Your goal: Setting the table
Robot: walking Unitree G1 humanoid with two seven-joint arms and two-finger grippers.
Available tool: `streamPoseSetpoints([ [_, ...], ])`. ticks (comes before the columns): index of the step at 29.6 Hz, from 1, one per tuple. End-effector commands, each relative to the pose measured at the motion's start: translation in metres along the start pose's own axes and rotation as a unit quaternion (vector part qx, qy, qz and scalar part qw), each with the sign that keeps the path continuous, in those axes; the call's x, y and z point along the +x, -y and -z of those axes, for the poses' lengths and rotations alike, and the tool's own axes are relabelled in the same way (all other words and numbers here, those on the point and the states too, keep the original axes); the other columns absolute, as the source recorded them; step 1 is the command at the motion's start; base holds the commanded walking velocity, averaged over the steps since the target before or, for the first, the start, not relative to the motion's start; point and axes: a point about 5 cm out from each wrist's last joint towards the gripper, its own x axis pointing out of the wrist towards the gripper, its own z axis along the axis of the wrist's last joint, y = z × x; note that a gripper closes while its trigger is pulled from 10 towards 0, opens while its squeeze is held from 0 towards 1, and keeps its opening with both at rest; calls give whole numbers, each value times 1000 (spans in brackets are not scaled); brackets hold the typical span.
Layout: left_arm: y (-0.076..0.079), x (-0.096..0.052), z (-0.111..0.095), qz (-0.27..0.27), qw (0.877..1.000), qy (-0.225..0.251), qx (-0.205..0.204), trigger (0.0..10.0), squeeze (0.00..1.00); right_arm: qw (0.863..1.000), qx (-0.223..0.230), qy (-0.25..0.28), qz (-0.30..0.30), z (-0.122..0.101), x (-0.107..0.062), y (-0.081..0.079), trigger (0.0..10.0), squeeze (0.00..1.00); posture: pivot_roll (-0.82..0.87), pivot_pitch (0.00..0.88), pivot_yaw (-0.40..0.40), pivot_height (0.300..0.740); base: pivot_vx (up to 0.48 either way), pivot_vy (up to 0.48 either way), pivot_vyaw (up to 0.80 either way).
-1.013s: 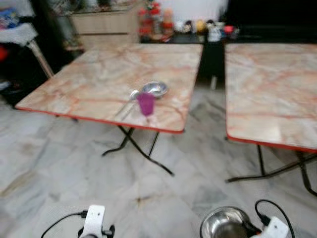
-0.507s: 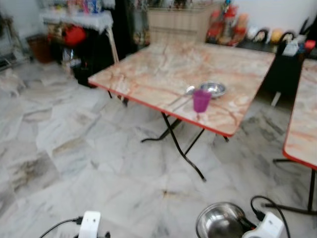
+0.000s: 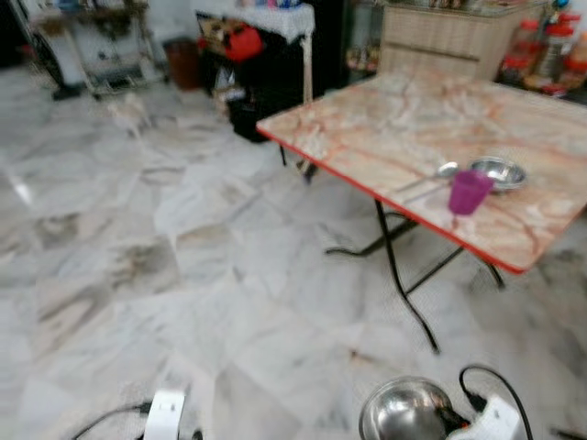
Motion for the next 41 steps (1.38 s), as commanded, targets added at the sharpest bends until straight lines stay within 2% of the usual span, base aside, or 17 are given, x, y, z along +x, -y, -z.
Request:
streamPoseSetpoints([
  [1,-4,-1,2,-5,1000,-7,4,10000,0,1000,2,5,-3,-1,1,-3,10000,0,-63,3,68,740,0,0,669],
  [15,-3,0,1,-8,1000,0,-12,10000,0,1000,2,6,-2,-3,1,-2,10000,0,-60,1,53,740,0,0,627],
  [22,4,1,-4,-11,999,12,-43,10000,0,1000,-13,5,-11,-11,4,-3,10000,0,-49,0,-7,740,0,0,0],
  [27,18,3,-7,-4,998,17,-64,10000,0,999,-41,11,-26,-29,10,-9,10000,0,-44,0,-54,740,0,0,0],
  [31,23,3,-7,-3,997,18,-74,10000,0,998,-49,12,-30,-35,12,-10,10000,0,-31,0,-82,740,0,0,0],
  [36,26,3,-8,-3,997,17,-77,10000,0,998,-58,7,-35,-36,14,-15,10000,0,-28,0,-78,740,0,0,0],
  [41,22,3,-4,-5,998,10,-66,10000,0,997,-59,-2,-41,-26,13,-20,10000,0,-33,0,-62,740,0,0,174],
])
